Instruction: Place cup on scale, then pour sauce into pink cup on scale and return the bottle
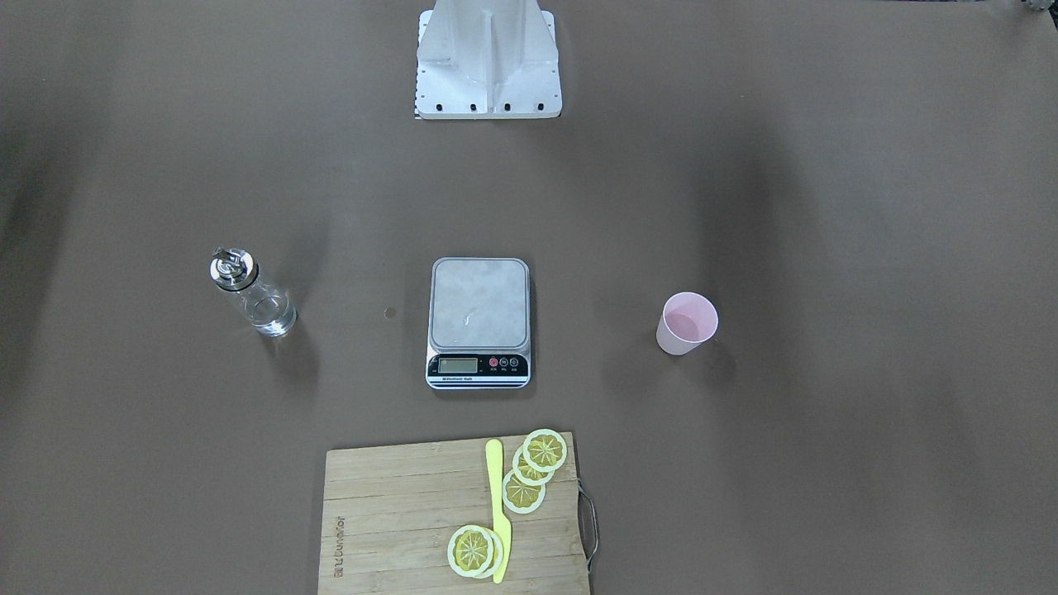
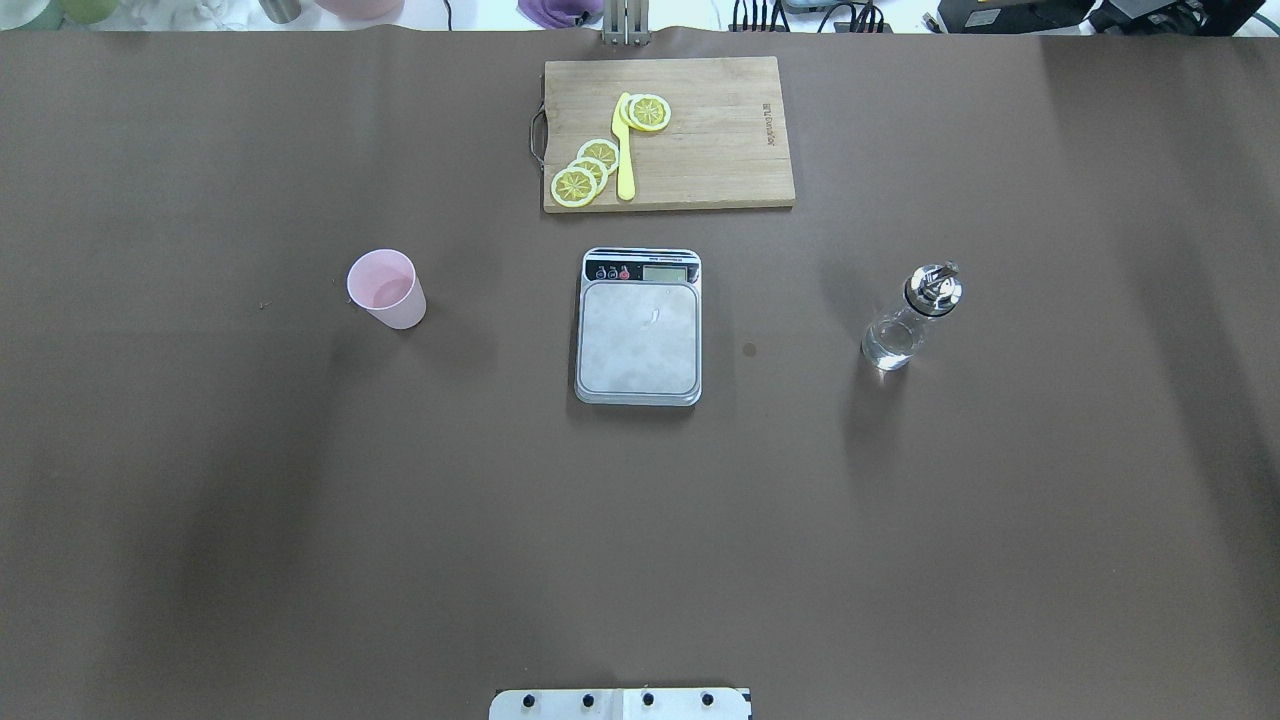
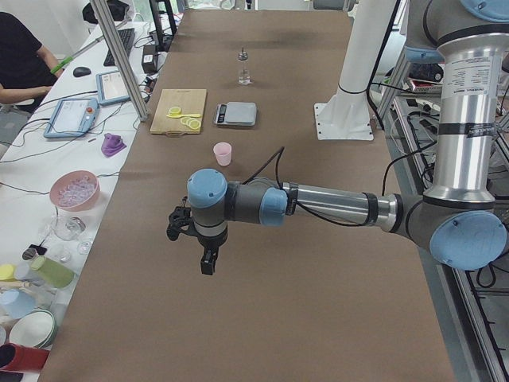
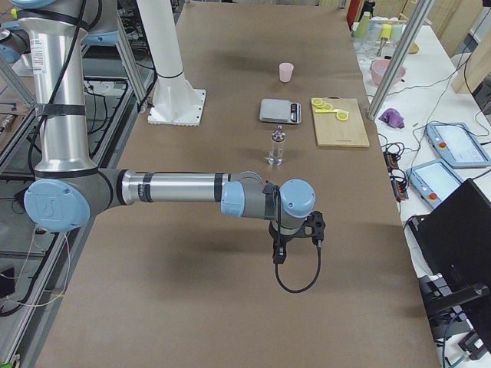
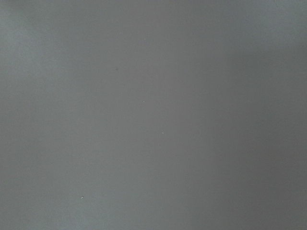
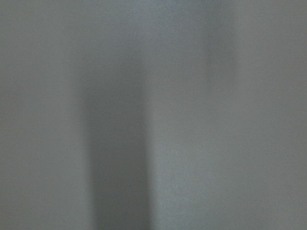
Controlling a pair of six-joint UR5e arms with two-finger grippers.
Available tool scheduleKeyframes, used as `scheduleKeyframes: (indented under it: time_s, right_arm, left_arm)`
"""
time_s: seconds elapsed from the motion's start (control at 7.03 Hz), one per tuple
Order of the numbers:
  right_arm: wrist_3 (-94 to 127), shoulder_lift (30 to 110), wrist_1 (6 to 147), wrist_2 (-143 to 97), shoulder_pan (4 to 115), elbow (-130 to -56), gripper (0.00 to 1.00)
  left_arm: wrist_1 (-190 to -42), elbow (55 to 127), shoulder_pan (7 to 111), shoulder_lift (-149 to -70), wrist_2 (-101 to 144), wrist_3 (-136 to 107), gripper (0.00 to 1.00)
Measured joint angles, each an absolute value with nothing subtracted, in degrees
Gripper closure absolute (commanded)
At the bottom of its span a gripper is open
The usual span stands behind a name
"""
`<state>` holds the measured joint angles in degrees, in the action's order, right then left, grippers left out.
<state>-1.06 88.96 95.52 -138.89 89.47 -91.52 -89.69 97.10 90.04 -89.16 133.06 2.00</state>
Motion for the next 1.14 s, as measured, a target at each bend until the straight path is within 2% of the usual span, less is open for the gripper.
scheduleKeyframes:
  time_s: [0.85,1.14]
  right_arm:
    - [-1.2,89.1,95.3,-139.2,89.5,-91.6,0.00]
    - [-1.3,89.4,95.3,-139.5,89.5,-91.6,0.00]
  left_arm:
    - [-89.3,98.8,90.1,-90.8,133.9,-0.4,0.02]
    - [-87.7,104.5,89.1,-93.1,138.1,-12.4,0.02]
